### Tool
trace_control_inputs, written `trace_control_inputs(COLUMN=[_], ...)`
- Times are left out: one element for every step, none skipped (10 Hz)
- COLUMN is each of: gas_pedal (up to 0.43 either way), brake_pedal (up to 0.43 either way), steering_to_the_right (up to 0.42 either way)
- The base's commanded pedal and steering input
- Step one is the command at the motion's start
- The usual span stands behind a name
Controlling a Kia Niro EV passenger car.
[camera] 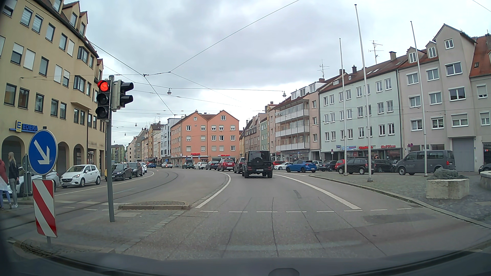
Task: Follow the waypoints while adhering to traffic rules and regulations
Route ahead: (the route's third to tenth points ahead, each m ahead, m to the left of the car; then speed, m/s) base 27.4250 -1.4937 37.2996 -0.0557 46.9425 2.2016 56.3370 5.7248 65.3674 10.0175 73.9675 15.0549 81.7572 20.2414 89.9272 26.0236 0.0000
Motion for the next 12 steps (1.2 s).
trace_control_inputs(gas_pedal=[0.000, 0.000, 0.000, 0.000, 0.000, 0.000, 0.000, 0.000, 0.000, 0.000, 0.000, 0.000], brake_pedal=[0.207, 0.207, 0.207, 0.207, 0.207, 0.207, 0.207, 0.207, 0.207, 0.207, 0.207, 0.207], steering_to_the_right=[0.020, 0.020, 0.020, 0.020, 0.020, 0.020, 0.020, 0.020, 0.020, 0.020, 0.020, 0.020])
